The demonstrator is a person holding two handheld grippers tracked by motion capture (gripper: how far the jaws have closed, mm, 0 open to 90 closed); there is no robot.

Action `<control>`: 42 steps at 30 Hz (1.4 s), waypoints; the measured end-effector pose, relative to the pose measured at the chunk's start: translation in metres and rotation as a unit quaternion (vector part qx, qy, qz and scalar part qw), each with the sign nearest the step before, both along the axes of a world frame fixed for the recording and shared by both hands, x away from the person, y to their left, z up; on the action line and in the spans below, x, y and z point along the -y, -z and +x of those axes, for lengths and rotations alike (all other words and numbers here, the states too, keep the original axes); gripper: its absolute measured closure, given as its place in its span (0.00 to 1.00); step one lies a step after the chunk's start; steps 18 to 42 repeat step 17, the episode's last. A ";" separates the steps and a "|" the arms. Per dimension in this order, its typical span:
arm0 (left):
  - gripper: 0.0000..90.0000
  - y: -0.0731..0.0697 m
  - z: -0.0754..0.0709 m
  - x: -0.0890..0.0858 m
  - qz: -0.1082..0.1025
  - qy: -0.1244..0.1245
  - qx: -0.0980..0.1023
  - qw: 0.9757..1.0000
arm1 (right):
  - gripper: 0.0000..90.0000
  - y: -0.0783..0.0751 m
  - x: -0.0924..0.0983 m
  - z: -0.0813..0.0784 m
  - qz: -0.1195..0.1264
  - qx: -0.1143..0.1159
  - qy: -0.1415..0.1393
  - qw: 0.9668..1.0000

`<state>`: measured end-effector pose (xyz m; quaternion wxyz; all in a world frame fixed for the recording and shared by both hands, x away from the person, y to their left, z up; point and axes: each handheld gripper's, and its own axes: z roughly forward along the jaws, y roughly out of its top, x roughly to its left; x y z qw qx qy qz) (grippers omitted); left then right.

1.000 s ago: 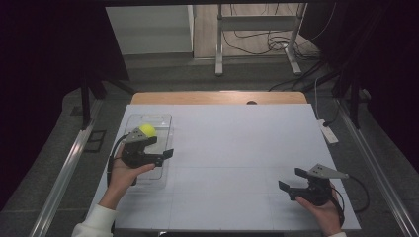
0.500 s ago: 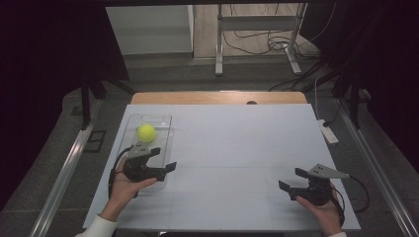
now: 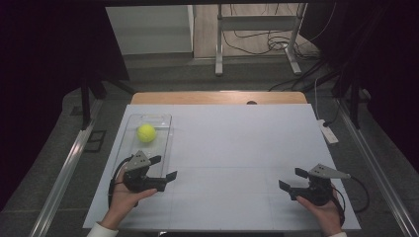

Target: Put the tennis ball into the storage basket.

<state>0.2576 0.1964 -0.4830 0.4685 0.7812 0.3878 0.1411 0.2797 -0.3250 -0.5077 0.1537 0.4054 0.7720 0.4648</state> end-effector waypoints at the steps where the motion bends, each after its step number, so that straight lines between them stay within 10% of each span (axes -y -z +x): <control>1: 0.18 0.000 0.000 0.001 0.001 0.000 0.001 1.000 | 0.15 0.000 0.000 0.000 0.000 0.000 0.000 1.000; 42: 0.18 0.001 0.004 0.000 0.001 -0.004 0.001 1.000 | 0.15 0.001 0.003 0.002 0.006 -0.002 0.002 1.000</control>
